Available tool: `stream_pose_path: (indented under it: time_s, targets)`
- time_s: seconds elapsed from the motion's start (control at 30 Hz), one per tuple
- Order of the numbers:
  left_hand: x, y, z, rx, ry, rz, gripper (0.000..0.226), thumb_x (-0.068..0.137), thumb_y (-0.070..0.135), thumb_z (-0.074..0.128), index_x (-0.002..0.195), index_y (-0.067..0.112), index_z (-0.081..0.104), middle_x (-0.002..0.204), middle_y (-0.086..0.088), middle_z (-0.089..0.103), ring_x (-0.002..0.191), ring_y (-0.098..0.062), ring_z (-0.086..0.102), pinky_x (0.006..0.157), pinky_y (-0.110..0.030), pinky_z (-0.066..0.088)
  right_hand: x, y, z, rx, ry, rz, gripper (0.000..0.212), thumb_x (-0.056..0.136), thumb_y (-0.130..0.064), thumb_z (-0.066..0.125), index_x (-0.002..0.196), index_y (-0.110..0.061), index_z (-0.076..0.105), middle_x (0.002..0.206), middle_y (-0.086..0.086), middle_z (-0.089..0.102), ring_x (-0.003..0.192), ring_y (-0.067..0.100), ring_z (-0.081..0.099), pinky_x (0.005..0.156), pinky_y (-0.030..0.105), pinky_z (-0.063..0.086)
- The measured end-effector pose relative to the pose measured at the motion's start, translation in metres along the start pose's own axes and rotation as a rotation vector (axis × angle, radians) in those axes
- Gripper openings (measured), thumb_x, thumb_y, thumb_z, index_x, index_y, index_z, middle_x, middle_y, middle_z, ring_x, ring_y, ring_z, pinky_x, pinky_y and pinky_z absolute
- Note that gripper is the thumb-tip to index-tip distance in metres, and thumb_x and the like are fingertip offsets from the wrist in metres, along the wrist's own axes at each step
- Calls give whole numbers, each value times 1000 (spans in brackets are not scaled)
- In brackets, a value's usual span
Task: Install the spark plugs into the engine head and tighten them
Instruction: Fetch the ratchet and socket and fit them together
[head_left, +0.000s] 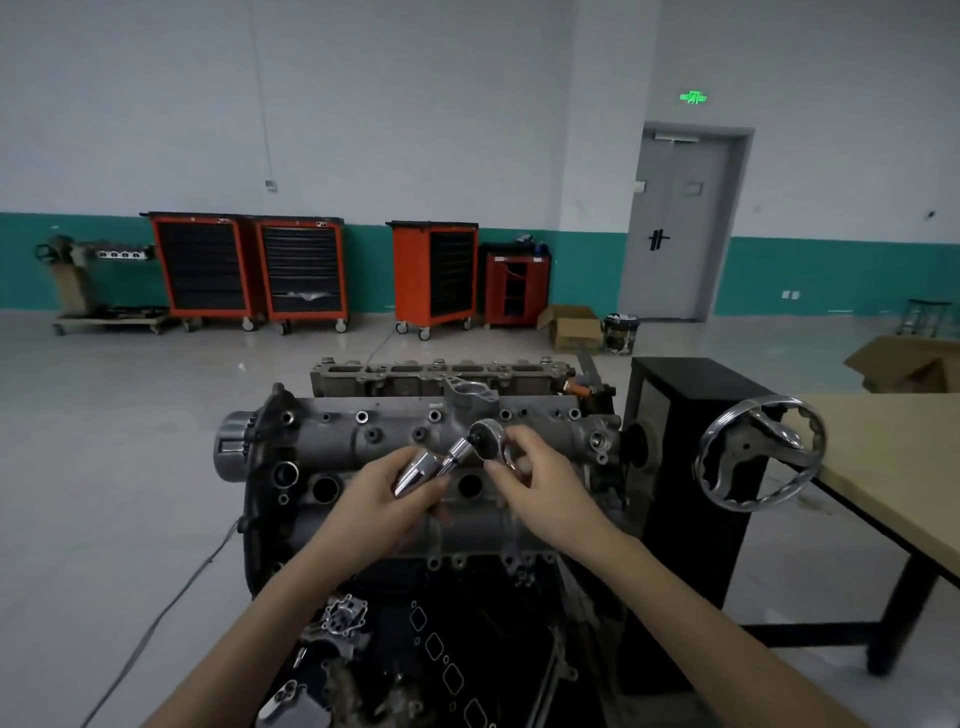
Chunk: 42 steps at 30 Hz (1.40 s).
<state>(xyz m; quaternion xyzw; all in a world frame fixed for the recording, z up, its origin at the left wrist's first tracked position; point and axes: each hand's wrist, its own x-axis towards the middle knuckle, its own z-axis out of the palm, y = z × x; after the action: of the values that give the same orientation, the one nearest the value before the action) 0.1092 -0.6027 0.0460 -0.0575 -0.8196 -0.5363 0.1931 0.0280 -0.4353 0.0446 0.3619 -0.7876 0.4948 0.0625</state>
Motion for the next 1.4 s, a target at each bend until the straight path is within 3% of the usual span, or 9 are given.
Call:
stream_pose_path:
  time_s: [0.3,0.47,0.73,0.87,0.97,1.1,1.17,1.3,1.4]
  targets:
    - [8,1,-7,123,-20,-19,14,89,15,60,85,3,57,62,-7,65,39,-7,44,41,-17,35,8,-10,-10,-292,-48,-162,16,88,-17,53,89,-16,37,75,-2,45,67,11,45,60,31,37]
    - [15,10,-17,-57,-129,-130,13,90,14,59,97,3,58,61,-8,63,33,-7,34,34,-14,28,10,-18,-13,-322,-46,-192,18,87,-13,54,91,-12,37,77,-1,44,70,15,44,64,35,39]
    - [26,16,-30,-289,-323,-335,34,72,32,66,95,8,64,65,-12,57,32,-7,26,35,-9,18,13,-23,-18,-227,-173,-189,19,90,-10,51,96,-12,34,75,-3,46,65,6,43,57,16,33]
    - [30,20,-31,-197,-357,-292,30,78,32,65,95,8,63,66,-13,58,33,-8,27,35,-11,19,11,-20,-12,-177,-155,-168,23,89,-9,51,91,-16,30,71,-5,44,61,0,42,55,13,34]
    - [30,18,-27,-75,-310,-239,21,88,25,60,97,5,58,65,-10,63,34,-10,29,37,-13,22,9,-15,-10,-101,-153,-82,23,90,-15,54,95,-16,32,78,-1,51,61,1,47,58,16,39]
    - [31,20,-20,40,-337,-69,18,88,30,61,91,12,59,71,-7,70,39,-14,41,37,-17,31,19,-23,-13,433,-203,308,48,78,-56,58,102,-18,41,70,3,48,43,9,39,38,21,29]
    - [32,22,-16,59,-369,-17,25,86,39,58,95,16,61,77,-5,71,45,-12,53,40,-18,40,23,-23,-15,461,-251,342,38,84,-47,57,93,-11,50,59,2,39,38,9,33,37,18,24]
    - [40,12,-24,-28,-30,-109,46,80,58,44,84,15,58,73,-4,71,65,-17,68,57,-22,52,21,-14,-15,498,-93,310,22,93,-14,48,74,-5,53,54,4,29,32,8,24,36,14,17]
    - [43,-11,-38,-544,225,-322,51,89,59,35,74,15,53,61,-2,61,68,-21,65,68,-29,50,20,-7,-17,520,108,263,24,94,-14,47,74,-3,54,53,4,28,32,8,23,34,13,18]
